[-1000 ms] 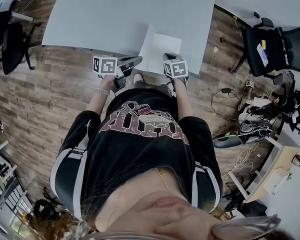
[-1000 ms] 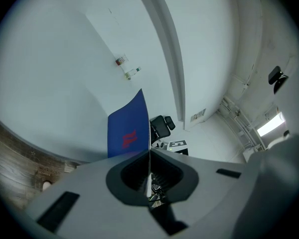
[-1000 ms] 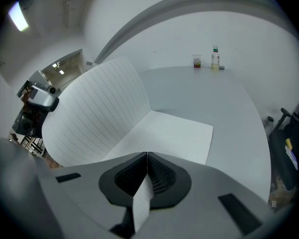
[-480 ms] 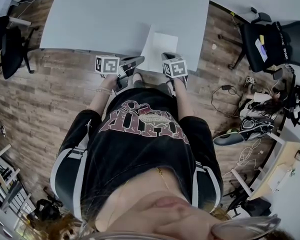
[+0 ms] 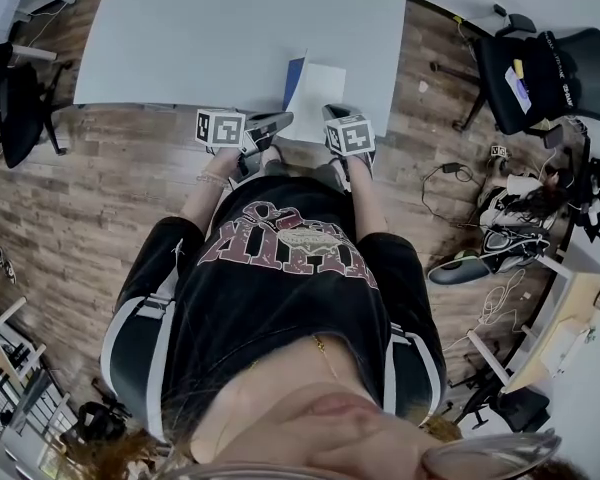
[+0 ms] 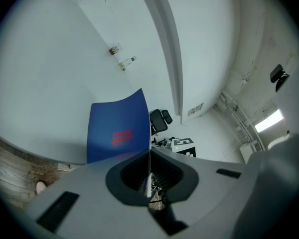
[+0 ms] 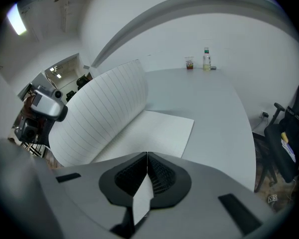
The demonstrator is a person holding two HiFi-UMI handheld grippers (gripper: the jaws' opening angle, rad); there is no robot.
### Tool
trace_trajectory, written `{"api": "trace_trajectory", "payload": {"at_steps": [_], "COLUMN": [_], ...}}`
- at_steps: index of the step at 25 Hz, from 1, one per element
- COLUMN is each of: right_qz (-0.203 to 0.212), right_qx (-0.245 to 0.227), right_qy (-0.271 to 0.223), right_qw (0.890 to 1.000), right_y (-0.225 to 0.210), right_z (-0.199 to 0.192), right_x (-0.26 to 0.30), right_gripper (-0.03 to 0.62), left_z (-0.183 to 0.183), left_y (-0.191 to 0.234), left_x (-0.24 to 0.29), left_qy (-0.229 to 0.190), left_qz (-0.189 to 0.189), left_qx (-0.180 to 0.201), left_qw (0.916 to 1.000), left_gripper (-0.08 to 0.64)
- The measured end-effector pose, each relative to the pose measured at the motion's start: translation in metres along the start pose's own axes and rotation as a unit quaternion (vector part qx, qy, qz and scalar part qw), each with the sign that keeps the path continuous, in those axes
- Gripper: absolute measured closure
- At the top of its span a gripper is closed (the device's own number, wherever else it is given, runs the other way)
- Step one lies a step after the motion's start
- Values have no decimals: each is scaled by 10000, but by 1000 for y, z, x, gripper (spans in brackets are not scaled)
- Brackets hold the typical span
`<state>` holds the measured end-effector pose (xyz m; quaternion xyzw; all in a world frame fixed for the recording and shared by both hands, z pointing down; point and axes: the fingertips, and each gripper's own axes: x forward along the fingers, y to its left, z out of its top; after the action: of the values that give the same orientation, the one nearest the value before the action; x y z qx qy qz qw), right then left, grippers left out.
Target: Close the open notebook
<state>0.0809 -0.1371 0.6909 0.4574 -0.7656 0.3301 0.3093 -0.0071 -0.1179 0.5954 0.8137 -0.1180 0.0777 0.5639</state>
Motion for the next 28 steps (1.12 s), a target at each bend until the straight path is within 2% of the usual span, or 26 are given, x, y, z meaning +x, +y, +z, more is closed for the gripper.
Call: {"api": "trace_trajectory", "payload": {"at_steps": [28], "right_qz": [27], "right_qx": [184], "right_qy": [-71], "right_qw": [9998], "right_y": [-39], "right_z": [-24], "right_x": [-29], "right_gripper": [572], "left_z": [-26], "left_y": [17], "left_x": [61], "left_qy": [538], "left_qz": [286], "left_qx": [-27], "left_qw": [9981], "left_gripper": [505]}}
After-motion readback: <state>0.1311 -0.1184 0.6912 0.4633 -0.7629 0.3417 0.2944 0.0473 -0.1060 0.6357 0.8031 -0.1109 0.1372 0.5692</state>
